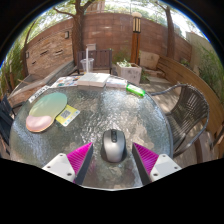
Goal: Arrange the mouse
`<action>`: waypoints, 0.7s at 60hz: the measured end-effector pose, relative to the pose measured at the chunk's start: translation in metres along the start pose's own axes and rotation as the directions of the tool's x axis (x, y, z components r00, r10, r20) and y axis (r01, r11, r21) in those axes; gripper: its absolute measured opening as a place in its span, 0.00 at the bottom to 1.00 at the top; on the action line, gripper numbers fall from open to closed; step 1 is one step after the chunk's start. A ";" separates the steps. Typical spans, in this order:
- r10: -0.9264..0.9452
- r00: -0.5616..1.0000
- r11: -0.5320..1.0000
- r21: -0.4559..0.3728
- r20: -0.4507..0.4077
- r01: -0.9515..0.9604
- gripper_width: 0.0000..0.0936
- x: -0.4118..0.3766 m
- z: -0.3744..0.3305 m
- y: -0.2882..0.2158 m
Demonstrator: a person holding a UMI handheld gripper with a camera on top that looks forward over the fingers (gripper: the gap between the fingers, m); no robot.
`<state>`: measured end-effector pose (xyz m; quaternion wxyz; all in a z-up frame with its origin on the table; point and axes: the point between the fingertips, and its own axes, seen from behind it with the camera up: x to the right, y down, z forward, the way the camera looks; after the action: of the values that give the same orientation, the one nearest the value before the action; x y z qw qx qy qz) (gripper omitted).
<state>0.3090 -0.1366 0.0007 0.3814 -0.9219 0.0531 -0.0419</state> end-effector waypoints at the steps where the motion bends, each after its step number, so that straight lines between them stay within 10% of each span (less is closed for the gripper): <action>1: 0.001 1.000 1.000 -0.002 0.003 -0.001 0.84 0.000 0.004 -0.001; 10: 0.007 1.000 1.000 -0.008 0.011 -0.007 0.55 0.003 0.022 -0.004; 42: 0.033 0.996 0.996 0.085 -0.086 -0.025 0.39 0.002 -0.006 -0.062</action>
<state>0.3148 -0.0975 0.0484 0.4178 -0.9015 0.0812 -0.0786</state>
